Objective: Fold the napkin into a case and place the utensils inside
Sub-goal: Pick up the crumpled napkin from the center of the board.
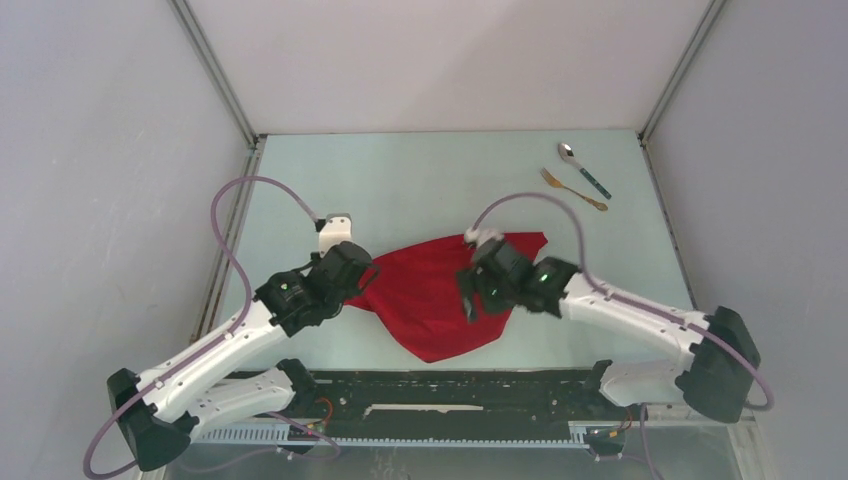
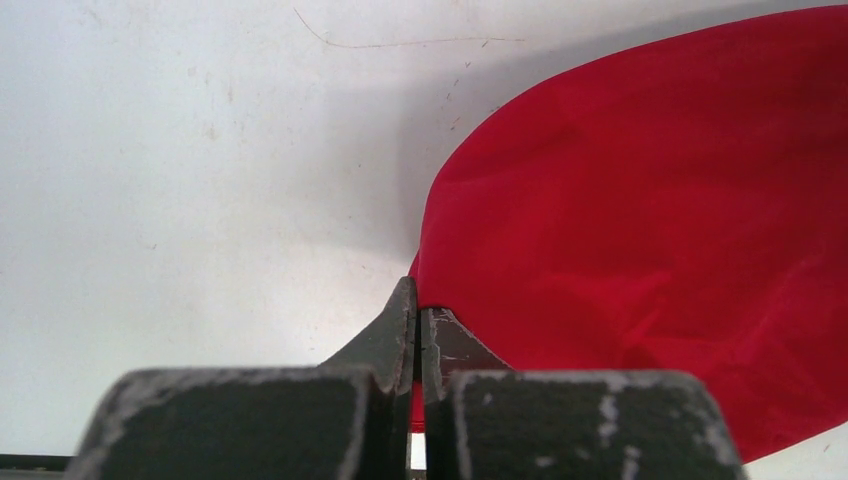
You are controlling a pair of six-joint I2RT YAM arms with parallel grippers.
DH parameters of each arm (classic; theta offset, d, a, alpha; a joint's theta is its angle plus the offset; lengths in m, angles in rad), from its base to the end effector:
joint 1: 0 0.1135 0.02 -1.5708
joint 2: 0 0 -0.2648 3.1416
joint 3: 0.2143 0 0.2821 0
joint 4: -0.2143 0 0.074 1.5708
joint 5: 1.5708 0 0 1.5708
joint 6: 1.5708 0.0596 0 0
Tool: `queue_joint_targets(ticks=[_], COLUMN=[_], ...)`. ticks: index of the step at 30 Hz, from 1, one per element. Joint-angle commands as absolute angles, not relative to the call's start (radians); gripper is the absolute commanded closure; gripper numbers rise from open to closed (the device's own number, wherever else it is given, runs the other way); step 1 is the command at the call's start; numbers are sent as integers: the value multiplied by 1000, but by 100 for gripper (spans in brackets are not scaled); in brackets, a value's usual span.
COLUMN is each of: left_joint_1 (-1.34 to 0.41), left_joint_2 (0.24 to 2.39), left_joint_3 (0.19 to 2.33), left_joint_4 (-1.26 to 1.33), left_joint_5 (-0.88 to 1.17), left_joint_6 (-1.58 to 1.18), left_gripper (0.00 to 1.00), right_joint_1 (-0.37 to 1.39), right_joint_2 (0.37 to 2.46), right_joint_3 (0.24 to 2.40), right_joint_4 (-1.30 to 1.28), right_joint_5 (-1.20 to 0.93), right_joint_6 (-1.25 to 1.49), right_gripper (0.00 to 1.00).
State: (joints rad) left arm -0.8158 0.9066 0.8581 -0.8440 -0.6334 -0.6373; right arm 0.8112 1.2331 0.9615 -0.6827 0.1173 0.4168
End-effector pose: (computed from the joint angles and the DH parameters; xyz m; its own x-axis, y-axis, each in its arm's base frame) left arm 0.1707 -0.1299 0.2735 -0.6267 -0.0338 -0.7785 -0.0503 0.9987 -0.0030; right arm 0.2054 0.2061 0.2385 -0.7864 -0.2442 -0.5673 -0.3884 0.9097 0.1468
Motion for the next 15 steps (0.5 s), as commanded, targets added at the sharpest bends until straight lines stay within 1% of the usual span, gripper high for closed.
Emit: queue_joint_targets(ticks=[1,4,7,11,15], left_joint_1=[-800,-799,-799,-799,-798], left_joint_2=[894,867,843,829,815], left_joint_3=[880,890,905,917,926], left_joint_4=[-808,-807,-809,-824,-838], left_joint_5=[-627,-599,-582,-579,-580], left_joint_6=[-611,-611,-608,-599,-598], left_gripper=[100,100,100,100,100], right_joint_1=[1123,1285,1417,1462,1502], right_joint_2=[1293,1389,1489,1598,1704], right_joint_3=[889,886,906,921,974], right_joint_4=[-543,-410,-304,-208,-253], right_joint_5=[172,315,522,617,727], right_joint_6=[502,507,481,451,458], right_gripper=[12,9,7,4,5])
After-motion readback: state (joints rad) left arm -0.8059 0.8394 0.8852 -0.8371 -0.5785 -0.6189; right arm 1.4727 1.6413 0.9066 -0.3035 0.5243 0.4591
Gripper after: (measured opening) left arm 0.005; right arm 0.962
